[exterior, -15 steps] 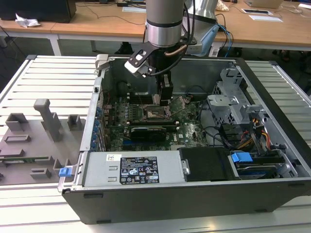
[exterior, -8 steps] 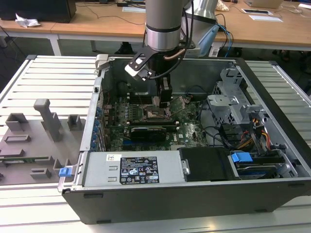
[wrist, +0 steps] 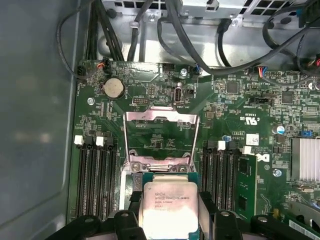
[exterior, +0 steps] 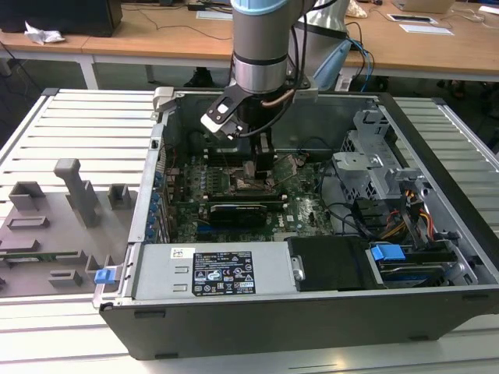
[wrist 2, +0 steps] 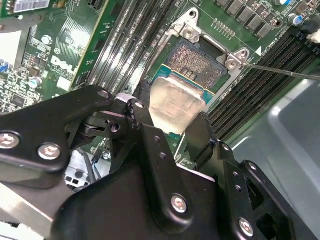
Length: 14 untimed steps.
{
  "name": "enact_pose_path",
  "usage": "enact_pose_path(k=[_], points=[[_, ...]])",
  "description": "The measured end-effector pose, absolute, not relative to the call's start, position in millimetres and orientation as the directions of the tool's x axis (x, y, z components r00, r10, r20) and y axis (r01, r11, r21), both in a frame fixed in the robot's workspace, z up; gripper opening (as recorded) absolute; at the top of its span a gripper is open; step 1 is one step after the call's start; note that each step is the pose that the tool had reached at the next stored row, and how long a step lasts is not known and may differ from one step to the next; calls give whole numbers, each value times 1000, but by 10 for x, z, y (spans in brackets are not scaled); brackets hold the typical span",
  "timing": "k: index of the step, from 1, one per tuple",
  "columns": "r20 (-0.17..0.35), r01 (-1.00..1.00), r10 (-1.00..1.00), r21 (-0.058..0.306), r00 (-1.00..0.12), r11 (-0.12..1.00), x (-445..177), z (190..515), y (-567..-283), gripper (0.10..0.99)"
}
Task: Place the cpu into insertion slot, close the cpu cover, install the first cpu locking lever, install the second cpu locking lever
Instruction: 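Place the cpu into insertion slot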
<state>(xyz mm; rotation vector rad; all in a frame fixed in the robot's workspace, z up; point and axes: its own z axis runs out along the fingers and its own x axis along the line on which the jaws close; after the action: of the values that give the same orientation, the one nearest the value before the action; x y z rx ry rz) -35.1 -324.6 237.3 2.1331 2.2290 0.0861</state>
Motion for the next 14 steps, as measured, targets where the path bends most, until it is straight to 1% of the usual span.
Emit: enact_pose_path(k=[14], points=[[-1,996,999,78,-33,33,-454,2211,-3187,525]])
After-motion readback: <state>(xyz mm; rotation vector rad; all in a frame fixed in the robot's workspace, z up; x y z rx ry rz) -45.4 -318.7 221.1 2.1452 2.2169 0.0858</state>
